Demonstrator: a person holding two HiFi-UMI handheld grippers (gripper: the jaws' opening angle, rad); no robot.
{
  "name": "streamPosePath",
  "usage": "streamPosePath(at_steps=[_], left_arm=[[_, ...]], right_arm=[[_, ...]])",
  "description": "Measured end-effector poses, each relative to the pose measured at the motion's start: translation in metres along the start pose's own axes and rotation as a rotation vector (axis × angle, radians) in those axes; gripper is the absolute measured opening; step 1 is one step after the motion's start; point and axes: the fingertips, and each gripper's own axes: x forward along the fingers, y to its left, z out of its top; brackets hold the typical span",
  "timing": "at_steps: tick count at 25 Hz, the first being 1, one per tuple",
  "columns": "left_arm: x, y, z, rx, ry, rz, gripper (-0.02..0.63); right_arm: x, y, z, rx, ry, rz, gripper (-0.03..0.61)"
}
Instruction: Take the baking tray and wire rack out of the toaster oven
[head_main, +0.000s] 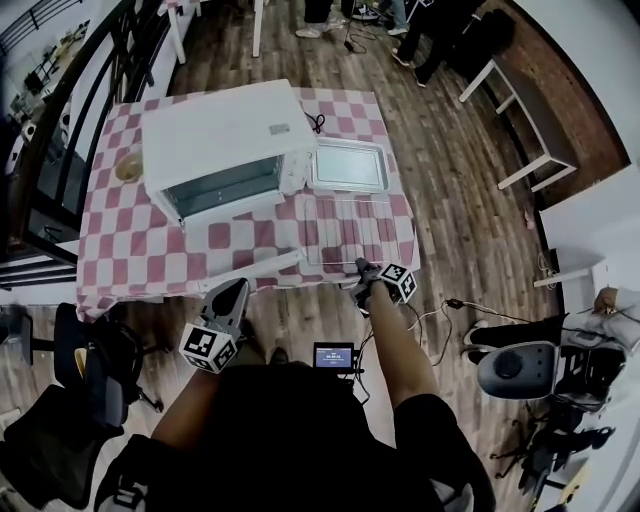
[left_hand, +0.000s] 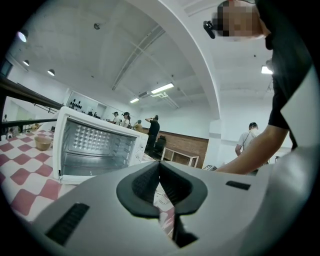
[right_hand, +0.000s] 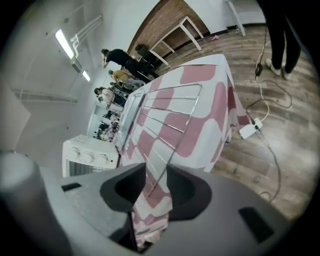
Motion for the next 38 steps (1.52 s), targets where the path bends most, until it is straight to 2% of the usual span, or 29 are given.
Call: streamPosePath(at_steps=[3,5,9,12,14,18,21,24,28,31,38], left_arm=[[0.000,-0.004,0.006,0.015,-0.014,0.003,-0.006],[-0.001,-0.007,0.013,0.033,-0.027,0.004,-0.006],[-0.010,-0.017,0.033,0.075,-0.057,0.016,-0.006],[-0.020,-0.028,0.051,0.101,-0.085,0.024,-0.006],[-0.031,-0.035,0.062,0.115,-0.105,0.029,-0.006],[-0.061,-0.047,0.080,0.143,-0.128,0.054,-0.006],[-0.082,-0.058,0.095,0.155,-0.153,0.064,-0.006],[-0.102,-0.067,0.106,0.171,-0.178,0.058,-0.006],[-0.127,-0.075,0.114,0.172,-0.191,0.064,-0.006],[-0.142,-0.083,0.116,0.187,-0.185,0.063,-0.006],[-0.185,-0.104,0.090,0.271,-0.138,0.048,-0.006]], right_arm=[[-0.013,0.050,-0.004,0.058,-0.020,0.306,0.115],[-0.034,0.096,-0.009,0.004,-0.029,0.511,0.114],[-0.103,0.184,-0.033,-0.301,-0.090,0.832,0.098],[-0.161,0.233,-0.058,-0.561,-0.175,0.958,0.080],[-0.194,0.255,-0.074,-0.735,-0.259,0.977,0.077],[-0.244,0.277,-0.114,-1.066,-0.434,0.954,0.077],[-0.263,0.278,-0.140,-1.235,-0.490,0.881,0.077],[-0.271,0.273,-0.163,-1.366,-0.493,0.807,0.077],[-0.287,0.263,-0.197,-1.441,-0.491,0.792,0.075],[-0.299,0.254,-0.213,-1.407,-0.487,0.803,0.003],[-0.313,0.225,-0.249,-1.379,-0.464,0.722,0.003]])
